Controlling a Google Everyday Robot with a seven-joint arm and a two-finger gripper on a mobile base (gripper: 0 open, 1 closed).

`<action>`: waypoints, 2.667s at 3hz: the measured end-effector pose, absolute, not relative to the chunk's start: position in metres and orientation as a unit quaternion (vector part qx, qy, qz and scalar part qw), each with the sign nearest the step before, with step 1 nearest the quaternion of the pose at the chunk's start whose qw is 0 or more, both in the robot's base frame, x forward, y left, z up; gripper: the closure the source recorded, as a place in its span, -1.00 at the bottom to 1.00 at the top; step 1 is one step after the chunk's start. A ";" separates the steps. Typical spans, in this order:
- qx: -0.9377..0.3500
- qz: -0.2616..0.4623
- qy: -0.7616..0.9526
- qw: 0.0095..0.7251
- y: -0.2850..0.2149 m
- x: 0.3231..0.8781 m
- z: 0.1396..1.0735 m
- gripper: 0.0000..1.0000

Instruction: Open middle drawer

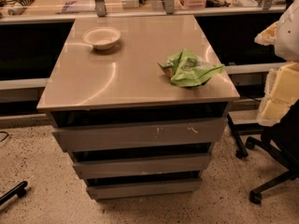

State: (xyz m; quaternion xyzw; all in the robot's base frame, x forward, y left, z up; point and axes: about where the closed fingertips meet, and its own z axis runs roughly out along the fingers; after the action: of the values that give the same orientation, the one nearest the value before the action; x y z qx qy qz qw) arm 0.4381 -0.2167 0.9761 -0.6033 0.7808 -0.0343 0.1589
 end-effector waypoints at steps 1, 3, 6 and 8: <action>-0.603 -0.034 0.781 0.159 -0.217 0.438 0.976 -1.00; -0.599 0.007 0.780 0.181 -0.205 0.436 0.900 -0.16; -0.606 0.065 0.775 0.167 -0.183 0.425 0.807 1.00; -0.625 0.108 0.755 0.167 -0.180 0.402 0.673 1.00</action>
Offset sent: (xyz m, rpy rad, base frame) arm -0.0025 0.0014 -0.0650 0.0833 0.0161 -0.0151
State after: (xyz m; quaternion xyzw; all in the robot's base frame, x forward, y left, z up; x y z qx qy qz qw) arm 0.4017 -0.1796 0.6732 -0.6246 0.7552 0.1076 0.1672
